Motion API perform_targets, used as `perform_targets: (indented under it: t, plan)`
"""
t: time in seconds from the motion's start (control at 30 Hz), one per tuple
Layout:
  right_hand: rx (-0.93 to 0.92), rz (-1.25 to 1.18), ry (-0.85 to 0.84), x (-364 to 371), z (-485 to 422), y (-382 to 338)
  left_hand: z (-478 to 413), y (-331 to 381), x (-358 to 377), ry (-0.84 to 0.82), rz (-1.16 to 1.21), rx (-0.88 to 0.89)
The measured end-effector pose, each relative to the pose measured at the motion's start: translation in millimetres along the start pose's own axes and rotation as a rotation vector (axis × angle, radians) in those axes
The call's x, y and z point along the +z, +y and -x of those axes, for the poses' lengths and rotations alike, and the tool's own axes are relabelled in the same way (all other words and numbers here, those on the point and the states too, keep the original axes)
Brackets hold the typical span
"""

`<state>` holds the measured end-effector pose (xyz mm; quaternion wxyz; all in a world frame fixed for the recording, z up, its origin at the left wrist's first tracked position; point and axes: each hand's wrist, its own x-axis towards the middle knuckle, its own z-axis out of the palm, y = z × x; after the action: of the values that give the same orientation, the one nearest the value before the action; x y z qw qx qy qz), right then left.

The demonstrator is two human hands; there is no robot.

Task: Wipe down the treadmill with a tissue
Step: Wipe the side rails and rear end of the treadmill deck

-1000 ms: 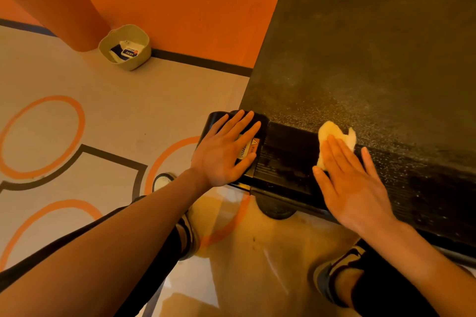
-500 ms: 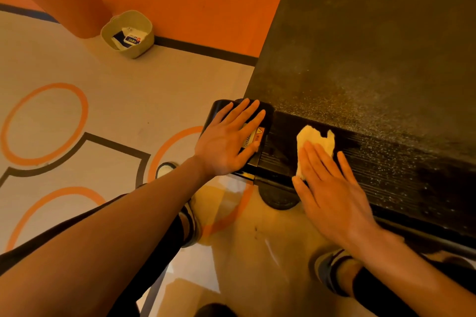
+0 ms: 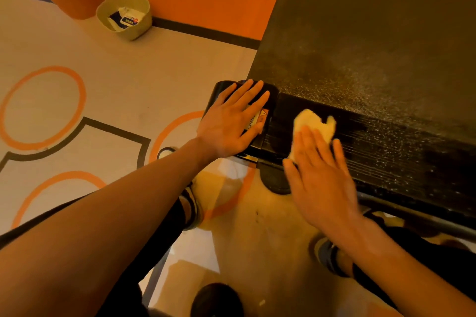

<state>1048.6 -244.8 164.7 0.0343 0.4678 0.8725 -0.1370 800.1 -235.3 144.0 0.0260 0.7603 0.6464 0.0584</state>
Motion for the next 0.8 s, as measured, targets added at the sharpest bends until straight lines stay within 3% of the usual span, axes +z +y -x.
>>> perform_targets:
  t: [0.1, 0.3, 0.5, 0.6, 0.73, 0.8]
  plan:
    - [-0.073, 0.002, -0.002, 8, -9, -35, 0, 2, 1, 0.013, -0.004, 0.009]
    - [-0.066, 0.040, -0.029, 5, 39, 26, -1, 1, -1, -0.008, -0.006, -0.002]
    - [-0.104, 0.059, -0.005, 17, -8, -53, 0, 1, -2, -0.023, -0.015, 0.008]
    - [-0.133, 0.065, -0.010, 16, 12, -28, 0, 1, -3, -0.026, -0.013, 0.003]
    - [0.002, 0.074, -0.030, 3, 40, 27, 0, 1, -2, -0.002, 0.010, 0.000]
    - [0.114, 0.028, -0.034, -2, 24, 22, 0, 1, -2, 0.003, 0.004, -0.002]
